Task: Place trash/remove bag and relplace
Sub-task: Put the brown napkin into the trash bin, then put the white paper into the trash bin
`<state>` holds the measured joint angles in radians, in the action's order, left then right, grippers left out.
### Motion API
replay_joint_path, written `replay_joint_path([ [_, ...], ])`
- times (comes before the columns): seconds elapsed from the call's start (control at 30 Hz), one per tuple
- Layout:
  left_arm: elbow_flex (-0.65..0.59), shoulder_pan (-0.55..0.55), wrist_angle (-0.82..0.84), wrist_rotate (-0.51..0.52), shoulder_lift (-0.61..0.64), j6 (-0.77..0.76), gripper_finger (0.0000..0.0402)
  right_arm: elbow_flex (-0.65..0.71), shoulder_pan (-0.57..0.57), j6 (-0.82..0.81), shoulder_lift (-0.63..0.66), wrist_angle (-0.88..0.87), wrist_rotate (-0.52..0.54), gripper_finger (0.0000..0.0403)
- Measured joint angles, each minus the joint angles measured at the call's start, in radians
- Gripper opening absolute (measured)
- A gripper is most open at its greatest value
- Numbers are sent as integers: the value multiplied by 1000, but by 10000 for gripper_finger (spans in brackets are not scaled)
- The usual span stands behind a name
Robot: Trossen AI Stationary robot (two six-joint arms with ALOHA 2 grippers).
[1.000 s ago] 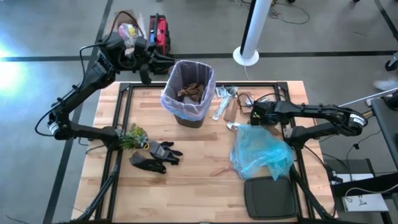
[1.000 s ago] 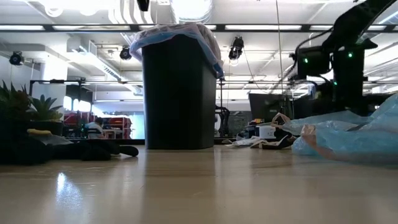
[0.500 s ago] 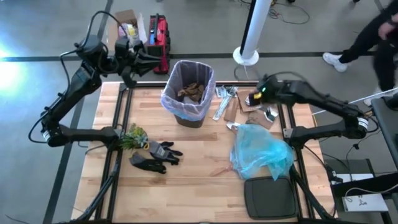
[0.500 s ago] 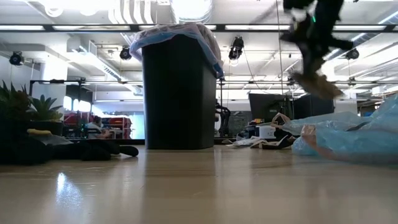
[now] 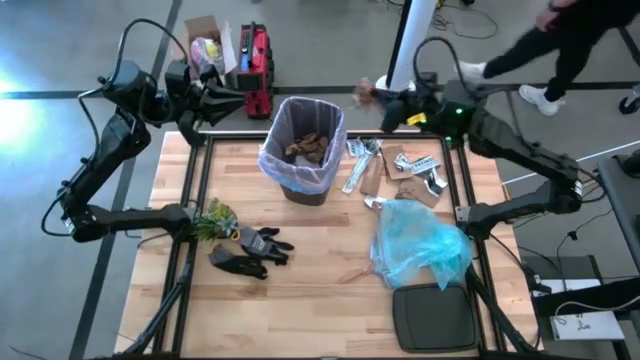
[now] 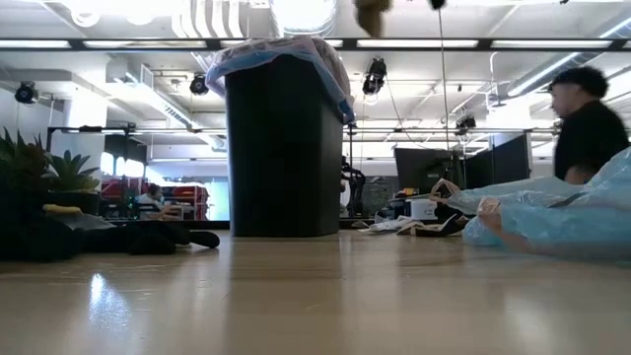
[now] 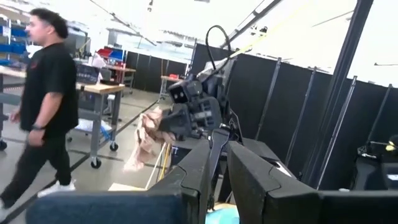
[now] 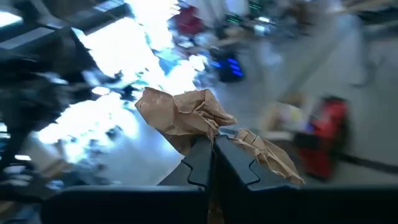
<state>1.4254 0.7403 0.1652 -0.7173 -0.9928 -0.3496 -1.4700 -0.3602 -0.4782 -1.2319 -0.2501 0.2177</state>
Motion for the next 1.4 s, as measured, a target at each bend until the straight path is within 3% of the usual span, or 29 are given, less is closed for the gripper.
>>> replay_joint_path([
  [0.3, 0, 0, -52, 1, 16, -56, 43, 1, 68, 18, -211, 215, -92, 11],
  [0.53, 0, 0, -48, 1, 24, -56, 43, 1, 74, -45, -308, 257, -121, 99],
  [0.73, 0, 0, -42, 1, 33, -56, 43, 1, 73, -25, -275, 234, -119, 192],
  [0.93, 0, 0, -36, 1, 34, -56, 43, 1, 58, 74, -146, 59, -92, 250],
  [1.13, 0, 0, -37, 1, 28, -52, 43, 1, 54, 132, -4, -324, 117, 272],
  [1.27, 0, 0, -33, 1, 15, -52, 43, 11, 54, 49, 63, -528, 415, 277],
  [1.4, 0, 0, -27, 1, -3, -56, 43, 41, 54, -180, 88, -712, 673, 278],
])
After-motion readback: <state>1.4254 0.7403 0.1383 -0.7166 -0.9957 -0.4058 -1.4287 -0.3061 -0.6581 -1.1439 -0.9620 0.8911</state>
